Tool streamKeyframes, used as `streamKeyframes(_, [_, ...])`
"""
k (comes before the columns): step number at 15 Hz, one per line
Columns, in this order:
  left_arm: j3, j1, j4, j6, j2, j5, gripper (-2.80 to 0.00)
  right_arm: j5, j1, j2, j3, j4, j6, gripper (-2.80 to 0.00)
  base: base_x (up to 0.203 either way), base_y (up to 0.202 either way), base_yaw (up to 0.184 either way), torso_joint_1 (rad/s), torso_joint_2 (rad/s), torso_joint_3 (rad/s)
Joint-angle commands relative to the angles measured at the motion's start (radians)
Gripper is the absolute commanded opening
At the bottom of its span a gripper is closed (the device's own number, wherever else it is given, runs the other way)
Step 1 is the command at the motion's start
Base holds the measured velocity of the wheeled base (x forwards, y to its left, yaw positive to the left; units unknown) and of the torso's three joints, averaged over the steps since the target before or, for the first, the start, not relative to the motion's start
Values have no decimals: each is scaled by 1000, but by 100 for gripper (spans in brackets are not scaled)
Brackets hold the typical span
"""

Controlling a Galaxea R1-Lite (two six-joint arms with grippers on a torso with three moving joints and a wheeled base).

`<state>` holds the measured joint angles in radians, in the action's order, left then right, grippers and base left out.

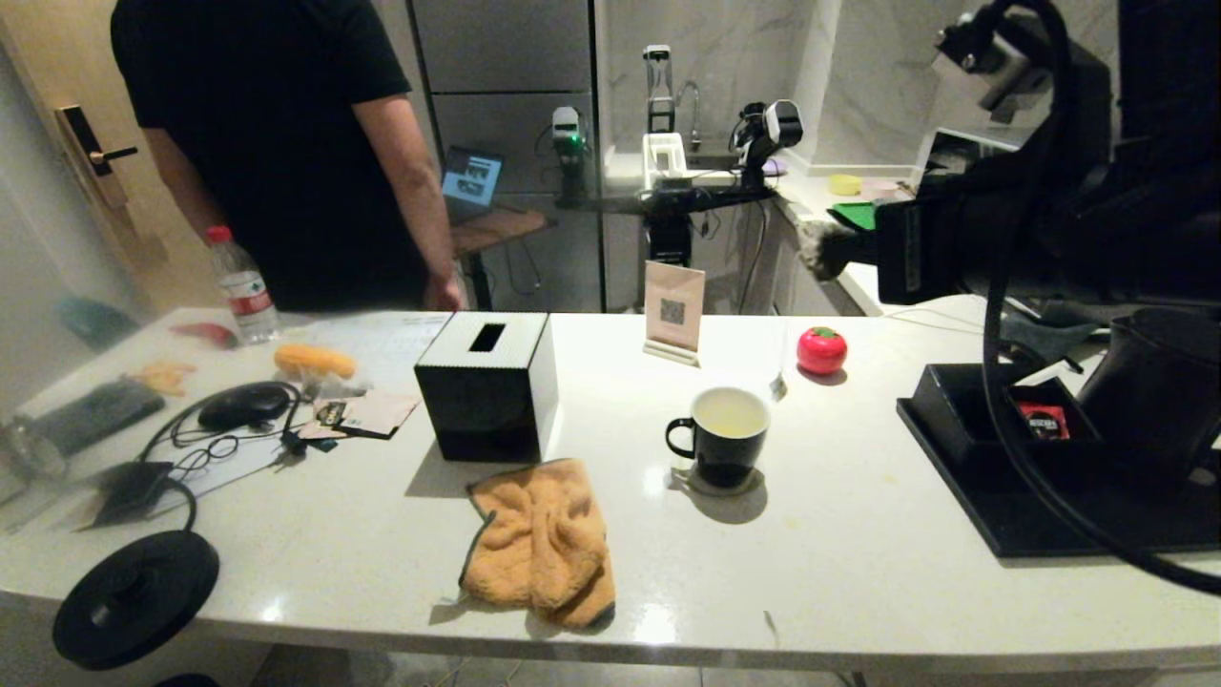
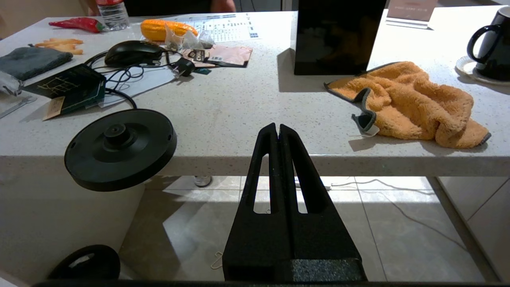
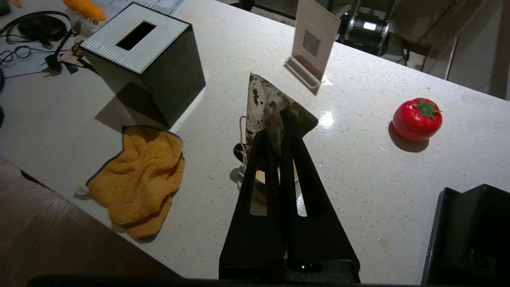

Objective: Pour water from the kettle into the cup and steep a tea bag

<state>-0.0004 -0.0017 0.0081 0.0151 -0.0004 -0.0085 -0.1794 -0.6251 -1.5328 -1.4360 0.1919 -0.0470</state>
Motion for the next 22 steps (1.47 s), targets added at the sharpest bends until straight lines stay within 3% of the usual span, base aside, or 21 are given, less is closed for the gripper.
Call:
streamKeyframes(1, [0,0,0,0,0,-7,-280,-2,-22,0,2,1,-1,-280,0,0,0,0,0,0])
streamKeyframes(17, [-3,0,6,8,0,-14,-280,-4,-173,20,20,-2,3,-280,0,0,0,0,0,0])
streamKeyframes(22, [-10,0,4,14,0,-17,-280,-3,-195,8,19,-13,38,-280,0,0,0,0,0,0])
